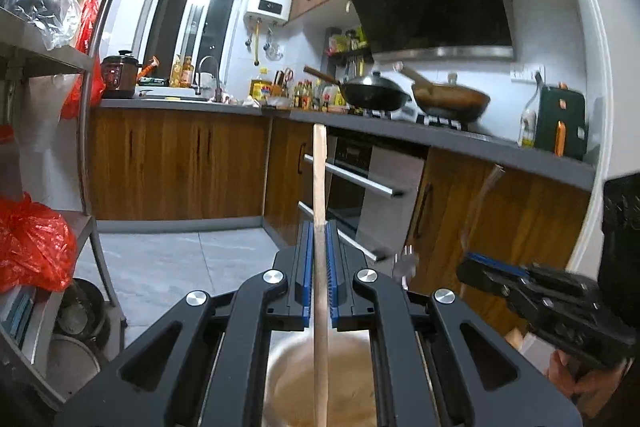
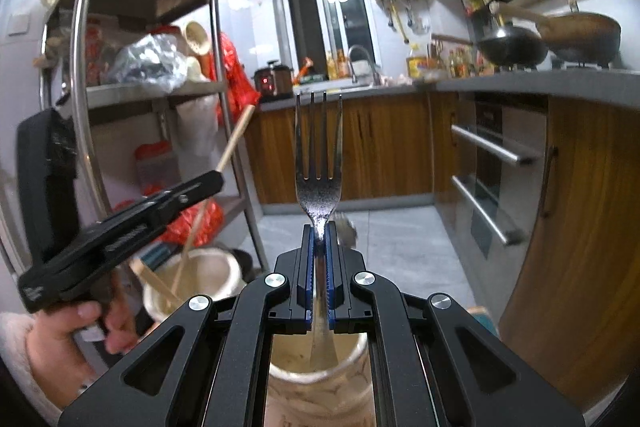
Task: Organize utensils
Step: 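Drop the chopstick in the large cup with left tool while right drops fork in small cup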
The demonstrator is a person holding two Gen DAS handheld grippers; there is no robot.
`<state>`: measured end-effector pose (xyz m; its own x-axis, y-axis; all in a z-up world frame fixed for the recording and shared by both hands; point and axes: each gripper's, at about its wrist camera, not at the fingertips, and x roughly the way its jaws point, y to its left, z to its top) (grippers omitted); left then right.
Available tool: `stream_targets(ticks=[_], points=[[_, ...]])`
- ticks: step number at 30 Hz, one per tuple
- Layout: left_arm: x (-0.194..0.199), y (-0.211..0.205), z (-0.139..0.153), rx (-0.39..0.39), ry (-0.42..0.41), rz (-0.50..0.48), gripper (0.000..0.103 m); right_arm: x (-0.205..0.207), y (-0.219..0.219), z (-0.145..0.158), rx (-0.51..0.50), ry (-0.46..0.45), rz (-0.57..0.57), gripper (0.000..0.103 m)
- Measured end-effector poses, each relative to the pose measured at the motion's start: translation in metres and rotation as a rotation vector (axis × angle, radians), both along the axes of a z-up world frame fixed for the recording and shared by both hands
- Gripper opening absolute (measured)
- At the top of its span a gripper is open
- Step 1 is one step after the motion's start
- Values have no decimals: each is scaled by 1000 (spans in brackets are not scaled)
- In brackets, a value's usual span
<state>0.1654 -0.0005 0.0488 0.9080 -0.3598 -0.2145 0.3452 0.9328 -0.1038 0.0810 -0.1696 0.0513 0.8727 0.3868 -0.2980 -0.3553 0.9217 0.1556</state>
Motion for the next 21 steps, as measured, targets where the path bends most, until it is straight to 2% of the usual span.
stream_targets(ticks=[9,12,21], points=[[-17,4,-22,101,95,17,6,8,0,-26,-9,90,-12,6],[-15,0,-25,135,87,23,6,10,0,-28,-11,102,-22,6],[-16,1,-23,149,83,31,8,15,-1,-34,-27,131,-35,6]])
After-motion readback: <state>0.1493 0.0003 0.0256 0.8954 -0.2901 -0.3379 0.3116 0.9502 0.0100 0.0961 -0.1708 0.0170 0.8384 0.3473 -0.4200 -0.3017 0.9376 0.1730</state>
